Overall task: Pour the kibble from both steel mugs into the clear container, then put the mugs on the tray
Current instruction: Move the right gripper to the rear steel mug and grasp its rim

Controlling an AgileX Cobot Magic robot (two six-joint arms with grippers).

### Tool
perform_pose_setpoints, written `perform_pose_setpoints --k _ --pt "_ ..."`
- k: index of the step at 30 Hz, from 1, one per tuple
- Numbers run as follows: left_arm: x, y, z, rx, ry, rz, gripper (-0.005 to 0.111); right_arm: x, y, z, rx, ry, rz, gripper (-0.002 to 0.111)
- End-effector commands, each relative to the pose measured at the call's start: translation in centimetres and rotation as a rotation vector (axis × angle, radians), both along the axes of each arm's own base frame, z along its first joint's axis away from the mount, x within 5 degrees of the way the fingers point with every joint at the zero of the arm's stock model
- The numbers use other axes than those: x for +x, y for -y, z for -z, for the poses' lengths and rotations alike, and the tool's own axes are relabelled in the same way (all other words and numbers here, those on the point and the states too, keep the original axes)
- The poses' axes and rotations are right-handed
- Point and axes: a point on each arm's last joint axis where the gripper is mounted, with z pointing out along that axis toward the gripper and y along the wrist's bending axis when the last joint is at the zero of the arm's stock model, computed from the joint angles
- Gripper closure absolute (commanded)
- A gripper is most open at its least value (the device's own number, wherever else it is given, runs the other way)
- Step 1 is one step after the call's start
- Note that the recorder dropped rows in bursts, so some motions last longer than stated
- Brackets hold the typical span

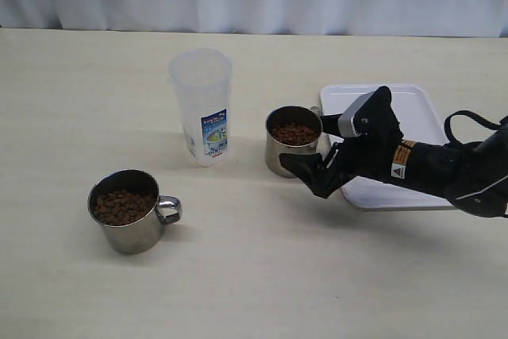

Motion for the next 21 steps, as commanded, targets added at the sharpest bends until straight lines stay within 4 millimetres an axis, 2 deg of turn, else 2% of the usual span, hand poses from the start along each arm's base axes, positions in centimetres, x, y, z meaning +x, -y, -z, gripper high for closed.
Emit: perform_pose_setpoints --k 1,6,21 --pt "0.0 0.0 0.0 -0.003 0.009 0.008 0.107 1.1 -0.1 0.9 -0.019 0.054 -0.019 0.028" --pt "0.0 0.0 0.0 -0.003 0.009 0.008 0.107 2.0 -0.4 1.7 -0.038 0.089 -0.037 0.028" --pt "0.0 0.0 0.0 -0.003 0.009 0.008 0.107 3.3 -1.2 3.3 0.086 0.121 -0.053 0.028"
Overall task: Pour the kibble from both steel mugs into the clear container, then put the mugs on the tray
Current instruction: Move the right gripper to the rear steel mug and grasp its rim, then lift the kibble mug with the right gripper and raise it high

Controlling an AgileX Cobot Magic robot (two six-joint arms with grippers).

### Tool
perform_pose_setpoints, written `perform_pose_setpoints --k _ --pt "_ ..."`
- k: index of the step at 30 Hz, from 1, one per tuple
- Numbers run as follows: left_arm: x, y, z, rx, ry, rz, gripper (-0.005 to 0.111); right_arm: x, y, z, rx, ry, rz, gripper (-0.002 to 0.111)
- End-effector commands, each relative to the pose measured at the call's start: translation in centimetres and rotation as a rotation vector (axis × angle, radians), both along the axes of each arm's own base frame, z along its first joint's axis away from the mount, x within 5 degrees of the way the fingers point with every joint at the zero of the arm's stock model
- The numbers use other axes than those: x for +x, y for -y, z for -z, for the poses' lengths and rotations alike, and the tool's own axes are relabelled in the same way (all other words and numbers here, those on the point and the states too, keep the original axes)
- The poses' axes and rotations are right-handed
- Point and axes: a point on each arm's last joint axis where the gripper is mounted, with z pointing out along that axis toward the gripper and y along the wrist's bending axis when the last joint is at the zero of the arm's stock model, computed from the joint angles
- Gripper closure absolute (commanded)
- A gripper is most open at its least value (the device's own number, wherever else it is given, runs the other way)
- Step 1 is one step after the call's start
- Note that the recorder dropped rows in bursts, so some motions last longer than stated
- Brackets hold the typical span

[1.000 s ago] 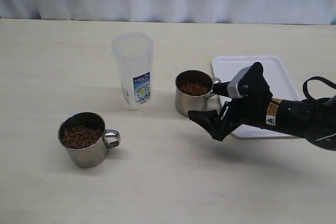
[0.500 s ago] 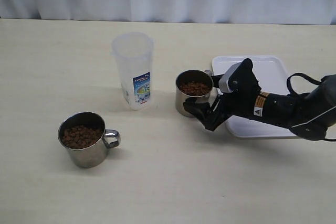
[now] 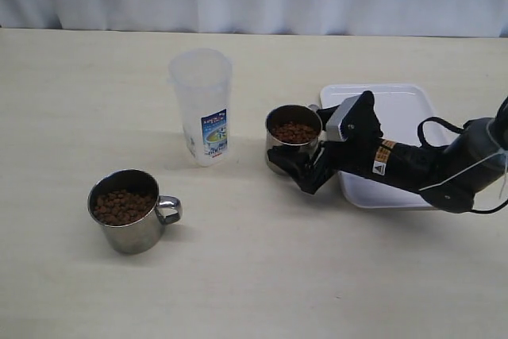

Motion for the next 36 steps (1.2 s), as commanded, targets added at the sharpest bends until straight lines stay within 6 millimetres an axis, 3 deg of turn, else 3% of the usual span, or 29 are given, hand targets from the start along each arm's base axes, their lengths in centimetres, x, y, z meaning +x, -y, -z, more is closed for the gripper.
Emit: perform_pose_setpoints --k 1,9,11,13,16,17,21,31,36 --pt "0.0 0.0 0.0 -0.003 0.009 0.008 0.107 0.7 0.0 0.3 0.025 0.017 0.004 0.028" --pt "0.0 0.0 0.0 -0.006 0.009 0.008 0.107 0.8 -0.1 0.5 0.043 0.021 0.0 0.028" --pt "0.0 0.0 0.0 -0.006 0.009 0.008 0.107 0.8 -0.1 0.5 0.043 0.021 0.0 0.035" --pt "0.0 0.0 0.0 -0.006 0.009 0.008 0.107 0.8 -0.1 0.4 0.05 0.024 -0.001 0.055" --pt "0.0 0.0 0.0 -0.006 0.009 0.008 0.107 0.8 -0.2 -0.1 0.079 0.039 -0.001 0.097" --pt "0.0 0.0 0.0 -0.006 0.009 0.008 0.107 0.8 -0.2 -0.4 0.088 0.04 -0.001 0.103" --pt "0.0 0.0 0.0 -0.006 0.009 0.008 0.107 0.2 0.1 -2.7 0.104 0.072 0.019 0.103" --pt "0.0 0.0 0.0 -0.006 0.009 0.008 0.107 -1.3 3.4 -9.9 -0.062 0.045 0.351 0.104" --pt "0.0 0.0 0.0 -0.003 0.009 0.008 0.107 -2.4 2.9 -11.7 -0.152 0.018 0.421 0.104"
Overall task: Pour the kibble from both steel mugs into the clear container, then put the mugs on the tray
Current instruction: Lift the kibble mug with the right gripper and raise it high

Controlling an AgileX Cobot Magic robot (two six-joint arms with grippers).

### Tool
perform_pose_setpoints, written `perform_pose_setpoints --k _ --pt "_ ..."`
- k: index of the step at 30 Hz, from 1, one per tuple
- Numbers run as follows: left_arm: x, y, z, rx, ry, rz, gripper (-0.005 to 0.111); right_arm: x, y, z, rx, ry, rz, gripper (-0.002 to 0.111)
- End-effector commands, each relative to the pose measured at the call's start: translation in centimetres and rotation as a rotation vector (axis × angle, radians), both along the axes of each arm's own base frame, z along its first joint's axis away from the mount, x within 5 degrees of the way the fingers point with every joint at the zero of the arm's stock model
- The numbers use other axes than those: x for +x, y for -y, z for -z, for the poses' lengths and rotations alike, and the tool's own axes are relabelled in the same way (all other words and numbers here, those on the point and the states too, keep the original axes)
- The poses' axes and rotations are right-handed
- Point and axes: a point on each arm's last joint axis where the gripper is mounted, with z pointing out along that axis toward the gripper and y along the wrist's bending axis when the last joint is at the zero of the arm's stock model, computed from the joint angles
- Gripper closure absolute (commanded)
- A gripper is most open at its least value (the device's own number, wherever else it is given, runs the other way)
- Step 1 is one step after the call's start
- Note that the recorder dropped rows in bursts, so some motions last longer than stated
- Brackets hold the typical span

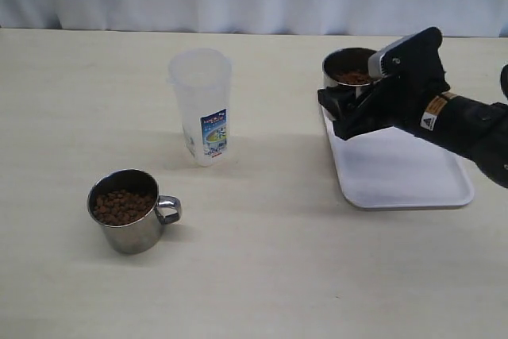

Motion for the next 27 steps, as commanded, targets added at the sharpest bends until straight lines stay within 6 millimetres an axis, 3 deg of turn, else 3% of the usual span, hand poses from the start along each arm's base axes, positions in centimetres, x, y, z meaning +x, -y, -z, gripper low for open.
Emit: perform_pose_setpoints --k 1,6,11,19,27 --pt "0.0 0.0 0.0 -0.003 0.009 0.008 0.107 -1.2 -1.1 -1.7 -0.077 -0.011 0.064 0.104" --pt "0.0 0.0 0.0 -0.003 0.009 0.008 0.107 -3.9 -3.9 -4.1 -0.166 0.045 0.033 0.104" --pt "0.0 0.0 0.0 -0.003 0.009 0.008 0.107 -4.8 -4.6 -5.0 -0.12 0.024 0.044 0.104" --pt "0.0 0.0 0.0 -0.003 0.009 0.008 0.107 -4.9 -3.8 -4.8 -0.144 -0.008 0.057 0.104" --pt "0.0 0.0 0.0 -0.007 0.009 0.008 0.107 -3.4 -0.4 -4.8 0.011 -0.134 0.011 0.104"
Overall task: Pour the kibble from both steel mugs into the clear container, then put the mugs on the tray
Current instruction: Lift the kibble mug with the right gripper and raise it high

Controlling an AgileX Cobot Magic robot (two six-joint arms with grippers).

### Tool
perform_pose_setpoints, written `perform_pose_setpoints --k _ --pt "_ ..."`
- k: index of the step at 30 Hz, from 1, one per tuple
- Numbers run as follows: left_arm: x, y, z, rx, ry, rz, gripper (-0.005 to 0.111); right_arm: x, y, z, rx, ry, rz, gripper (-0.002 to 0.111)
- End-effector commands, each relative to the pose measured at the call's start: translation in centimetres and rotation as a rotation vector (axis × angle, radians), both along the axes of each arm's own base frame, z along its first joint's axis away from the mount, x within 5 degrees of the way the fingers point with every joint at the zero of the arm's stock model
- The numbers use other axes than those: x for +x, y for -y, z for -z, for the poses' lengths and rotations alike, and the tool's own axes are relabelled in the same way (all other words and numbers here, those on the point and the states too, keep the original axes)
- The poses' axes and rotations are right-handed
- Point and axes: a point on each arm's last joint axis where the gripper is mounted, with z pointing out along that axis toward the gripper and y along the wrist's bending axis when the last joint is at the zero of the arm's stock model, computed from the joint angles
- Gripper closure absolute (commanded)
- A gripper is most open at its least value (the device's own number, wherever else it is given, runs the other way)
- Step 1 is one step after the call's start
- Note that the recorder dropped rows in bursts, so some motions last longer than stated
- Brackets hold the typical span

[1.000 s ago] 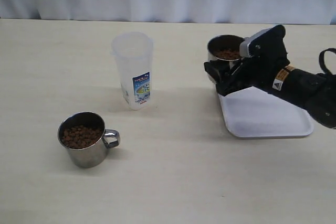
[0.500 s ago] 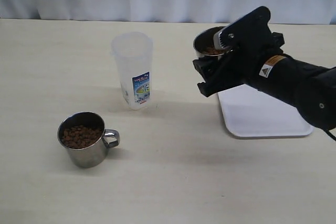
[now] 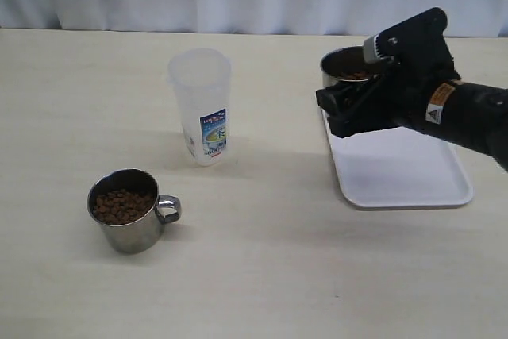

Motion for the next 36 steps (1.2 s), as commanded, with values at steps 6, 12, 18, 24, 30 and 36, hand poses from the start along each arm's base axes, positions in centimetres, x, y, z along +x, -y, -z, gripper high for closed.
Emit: perform_pose_setpoints --k 6,12,18,24,30,36 --pt "0.0 0.0 0.0 -0.007 0.009 0.008 0.107 0.3 1.7 -0.3 0.07 -0.07 -0.028 0.104" --pt "0.0 0.0 0.0 -0.007 0.009 0.008 0.107 1.3 -0.1 -2.2 -0.114 -0.037 0.032 0.104" --pt "0.0 0.0 0.0 -0.007 0.009 0.008 0.107 3.0 -0.5 -5.0 -0.129 -0.069 0.128 0.104" --pt "0.0 0.0 0.0 -0.004 0.011 0.008 0.107 4.1 0.2 -7.3 -0.262 -0.065 0.252 0.104" --pt "0.0 0.0 0.0 -0.004 0.011 0.008 0.107 2.9 -3.7 -7.7 -0.407 0.137 0.175 0.104" --pt "0.0 0.0 0.0 -0.004 0.011 0.008 0.107 1.8 -8.0 -6.2 -0.494 0.281 0.077 0.104"
